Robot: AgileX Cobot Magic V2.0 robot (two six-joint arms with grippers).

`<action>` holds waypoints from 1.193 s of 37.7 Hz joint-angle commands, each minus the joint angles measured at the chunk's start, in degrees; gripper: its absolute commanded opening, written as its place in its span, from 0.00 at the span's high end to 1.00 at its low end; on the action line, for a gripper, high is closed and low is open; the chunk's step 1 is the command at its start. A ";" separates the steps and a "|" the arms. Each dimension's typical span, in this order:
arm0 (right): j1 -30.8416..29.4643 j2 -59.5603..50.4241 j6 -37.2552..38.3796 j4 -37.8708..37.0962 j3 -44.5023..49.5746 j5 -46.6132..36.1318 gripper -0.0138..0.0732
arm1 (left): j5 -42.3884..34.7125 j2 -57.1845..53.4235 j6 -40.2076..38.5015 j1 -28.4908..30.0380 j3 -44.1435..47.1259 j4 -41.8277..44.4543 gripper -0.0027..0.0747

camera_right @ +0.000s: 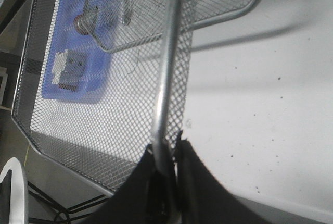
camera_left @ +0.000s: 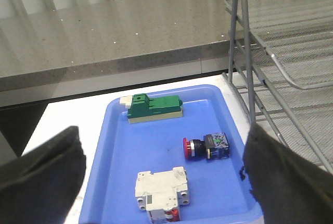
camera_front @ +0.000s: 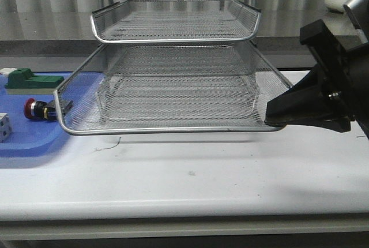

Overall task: Place button on rack with both arms
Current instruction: 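Pull the middle wire tray out toward the robot with the right gripper, then open the right gripper and withdraw it from the tray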

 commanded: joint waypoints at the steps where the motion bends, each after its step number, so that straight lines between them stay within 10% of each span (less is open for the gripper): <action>1: -0.28 -2.19 -1.75 2.60 -0.69 4.67 0.66 | -4.40 0.53 -0.50 0.04 -2.06 -0.38 0.22; 8: -0.28 -2.19 -3.20 2.60 -0.69 5.07 0.27 | -4.40 0.53 -0.50 0.04 -2.06 -0.38 0.22; 15: -0.41 -5.27 -3.39 2.60 -0.69 4.96 0.25 | -4.40 0.53 -0.50 0.04 -2.06 -0.38 0.22; 23: -4.41 -14.82 1.86 -5.93 -2.40 -10.07 0.41 | -4.40 0.53 -0.50 0.04 -2.06 -0.38 0.22; 33: -4.57 -21.61 19.94 -35.90 -14.14 -12.90 0.97 | -4.40 0.53 -0.50 0.04 -2.06 -0.38 0.22; 45: -4.57 -24.14 49.16 -75.85 -24.38 -9.32 0.97 | -4.40 0.53 -0.50 0.04 -2.06 -0.38 0.22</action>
